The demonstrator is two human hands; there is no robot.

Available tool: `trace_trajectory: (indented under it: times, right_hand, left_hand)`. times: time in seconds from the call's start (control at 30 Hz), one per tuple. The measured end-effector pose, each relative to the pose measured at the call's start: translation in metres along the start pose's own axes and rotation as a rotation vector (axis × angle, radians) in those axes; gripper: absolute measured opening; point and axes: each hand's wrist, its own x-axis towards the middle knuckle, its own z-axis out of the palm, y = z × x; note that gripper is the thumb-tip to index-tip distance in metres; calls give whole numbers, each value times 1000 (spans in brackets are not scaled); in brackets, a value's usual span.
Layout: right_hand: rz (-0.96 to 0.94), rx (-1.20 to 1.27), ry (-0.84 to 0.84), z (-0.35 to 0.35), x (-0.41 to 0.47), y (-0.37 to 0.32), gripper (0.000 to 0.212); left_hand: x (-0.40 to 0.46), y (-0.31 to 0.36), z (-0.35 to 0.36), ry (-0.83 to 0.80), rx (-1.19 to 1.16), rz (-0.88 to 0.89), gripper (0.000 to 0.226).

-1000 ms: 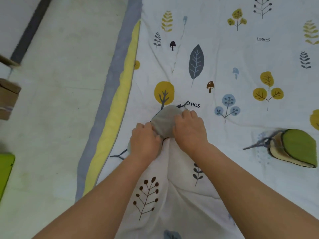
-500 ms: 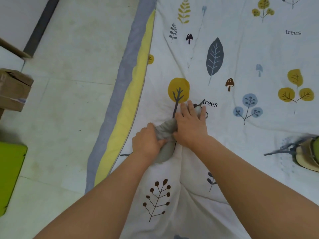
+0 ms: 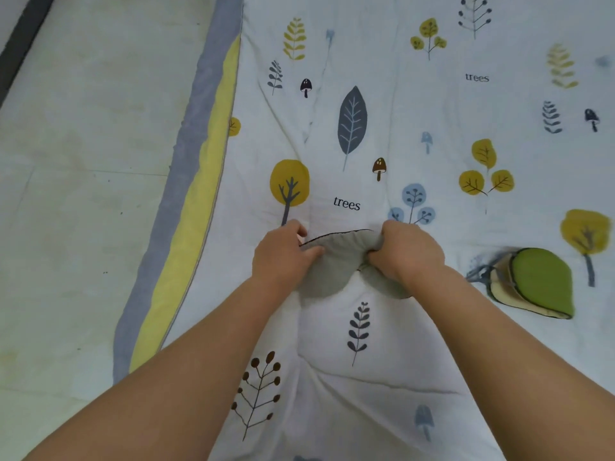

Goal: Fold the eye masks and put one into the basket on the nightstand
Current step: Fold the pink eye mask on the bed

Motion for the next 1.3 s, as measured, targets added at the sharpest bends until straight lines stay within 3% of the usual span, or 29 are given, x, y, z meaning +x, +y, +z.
trace_trajectory:
  times: [0.1,0.2,0.33,0.53,0.63,0.7,0.8,0.87,0.97,1.03,1.13,1.23,1.3]
  right_hand:
    - [99,65,-22,-4,0,23,30]
    - [179,296,-36,-3,-3,37,48]
    - [269,438,54,1,-7,47,40]
    - [102,638,306,3,-28,21,38]
    - [-34,730,210,8,-39,-1,37]
    - [-99,798,101,15,-42,-11,37]
    - [-106,942,-34,22,-41,-15,48]
    - [-59,999,32,24,-39,-12,47]
    - [107,834,276,27,-31,-2,32]
    - [209,777,223,29,-25,6,31]
    - [235,893,37,32,-20,13,26]
    - [280,952,170,35,-17,22,20]
    - [338,950,239,37,-15,29,19]
  left_hand:
    - [0,9,15,-48,2,8,30]
    - [1,14,26,-56,23,9,27]
    - [3,15,30,-8,7,-26,32]
    - [2,21,30,15,-135,15,30]
    - [-1,29,31,25,-244,35,20]
    - [-3,33,31,15,-332,7,28]
    - [-4,33,30,-85,-439,-42,22]
    - [-3,29,28,-119,-378,-28,21]
    - [-2,25,28,-118,-344,-24,30]
    - [-2,27,28,-126,-390,-14,26]
    - [-6,36,34,-175,-505,21,21]
    - [-8,40,41,-280,-465,-23,30]
    - [-8,36,43,-348,-281,-29,38]
